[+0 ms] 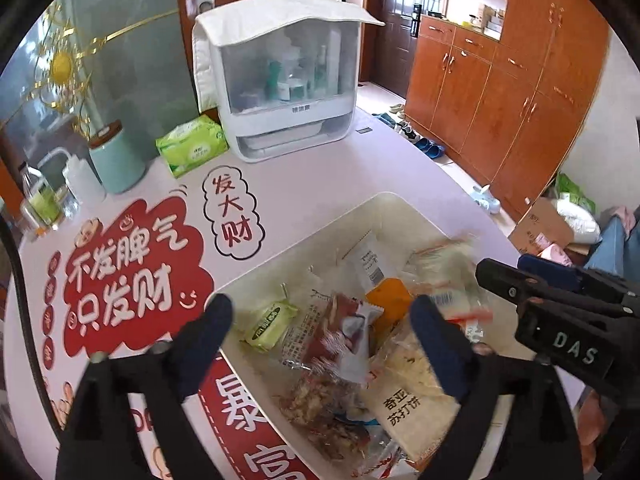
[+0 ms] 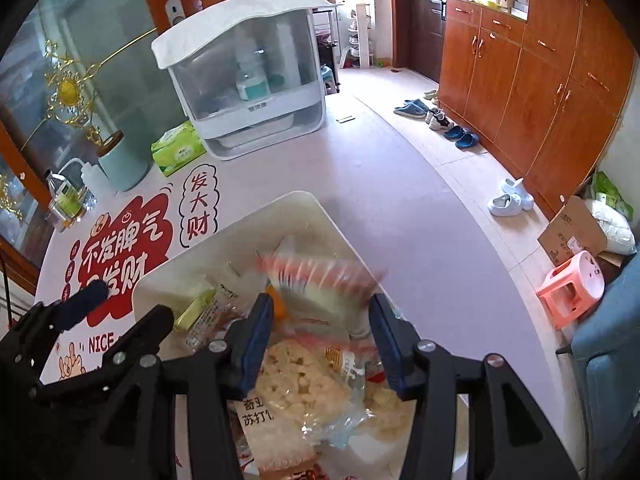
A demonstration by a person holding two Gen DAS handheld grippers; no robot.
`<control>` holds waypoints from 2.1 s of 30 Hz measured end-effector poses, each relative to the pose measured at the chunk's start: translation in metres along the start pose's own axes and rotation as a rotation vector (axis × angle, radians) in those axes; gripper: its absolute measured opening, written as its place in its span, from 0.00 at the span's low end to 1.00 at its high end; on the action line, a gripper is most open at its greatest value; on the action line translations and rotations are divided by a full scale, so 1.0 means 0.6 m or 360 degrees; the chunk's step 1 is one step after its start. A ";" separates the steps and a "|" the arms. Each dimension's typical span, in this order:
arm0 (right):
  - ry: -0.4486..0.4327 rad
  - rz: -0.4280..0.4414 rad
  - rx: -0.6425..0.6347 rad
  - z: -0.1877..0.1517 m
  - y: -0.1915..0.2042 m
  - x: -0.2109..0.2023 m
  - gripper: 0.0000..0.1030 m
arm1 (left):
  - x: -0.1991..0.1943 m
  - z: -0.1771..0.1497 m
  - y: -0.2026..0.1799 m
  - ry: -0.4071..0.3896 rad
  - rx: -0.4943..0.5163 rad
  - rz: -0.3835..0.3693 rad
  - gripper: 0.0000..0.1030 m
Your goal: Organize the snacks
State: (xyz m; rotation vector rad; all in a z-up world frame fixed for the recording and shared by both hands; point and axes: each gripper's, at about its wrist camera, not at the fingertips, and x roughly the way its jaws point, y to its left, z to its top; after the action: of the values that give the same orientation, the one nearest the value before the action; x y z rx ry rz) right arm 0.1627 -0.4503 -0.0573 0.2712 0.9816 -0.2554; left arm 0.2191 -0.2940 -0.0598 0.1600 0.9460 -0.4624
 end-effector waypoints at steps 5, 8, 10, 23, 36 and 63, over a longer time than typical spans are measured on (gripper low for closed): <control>0.0004 0.0094 0.0073 -0.002 -0.017 0.004 0.58 | 0.006 -0.005 0.010 0.0044 -0.0052 -0.0034 0.97; 0.0008 0.0108 0.0075 -0.003 -0.015 0.005 0.58 | 0.006 -0.011 0.014 0.0046 -0.0082 -0.0003 0.98; 0.0010 0.0119 0.0076 -0.003 -0.014 0.004 0.58 | 0.004 -0.014 0.015 0.0046 -0.0087 0.0023 0.98; 0.0018 0.0167 0.0035 -0.027 -0.003 -0.014 0.58 | -0.044 -0.050 0.017 0.0001 -0.0107 0.0125 0.98; 0.0056 0.0272 -0.0073 -0.130 0.052 -0.067 0.58 | -0.160 -0.171 0.059 -0.0008 -0.0197 0.0236 0.98; -0.0168 0.0326 -0.0165 -0.265 0.121 -0.294 0.58 | -0.372 -0.273 0.075 -0.0163 -0.0317 0.0379 0.98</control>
State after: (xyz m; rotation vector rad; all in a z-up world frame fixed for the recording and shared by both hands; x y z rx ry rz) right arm -0.0307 -0.3128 0.0157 0.2586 0.8524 -0.0314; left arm 0.0067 -0.1302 0.0230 0.0660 0.8547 -0.1539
